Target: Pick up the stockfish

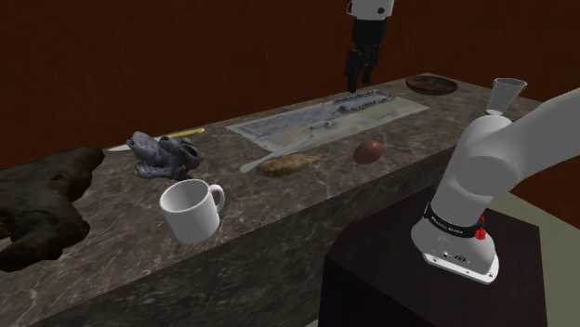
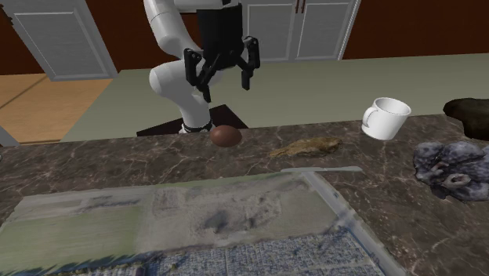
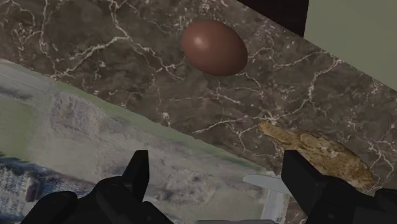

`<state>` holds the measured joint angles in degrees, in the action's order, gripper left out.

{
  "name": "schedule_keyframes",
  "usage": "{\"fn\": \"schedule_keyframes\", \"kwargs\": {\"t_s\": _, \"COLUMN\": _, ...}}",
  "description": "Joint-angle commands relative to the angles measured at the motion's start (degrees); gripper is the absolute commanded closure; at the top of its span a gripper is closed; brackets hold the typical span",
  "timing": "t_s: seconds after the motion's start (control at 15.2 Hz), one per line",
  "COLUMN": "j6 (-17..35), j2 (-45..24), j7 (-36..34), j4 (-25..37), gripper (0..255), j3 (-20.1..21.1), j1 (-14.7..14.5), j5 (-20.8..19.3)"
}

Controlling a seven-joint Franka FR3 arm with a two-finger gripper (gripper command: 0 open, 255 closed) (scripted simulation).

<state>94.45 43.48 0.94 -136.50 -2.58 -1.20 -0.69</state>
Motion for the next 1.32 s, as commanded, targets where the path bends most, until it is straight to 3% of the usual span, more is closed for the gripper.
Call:
{"fn": "schedule_keyframes", "kwargs": {"t_s": 0.0, "j6": 0.0, "j2": 0.0, "j7": 0.0, "j4": 0.0, "gripper": 0, "j3": 0.0, "j1": 0.0, "j5": 0.0}}
{"fn": "schedule_keyframes", "kwargs": {"t_s": 1.25, "j6": 39.23, "j2": -18.08, "j7": 32.63, "j4": -10.92, "gripper": 0, "j3": 1.28, "j1": -21.03, "j5": 6.49}}
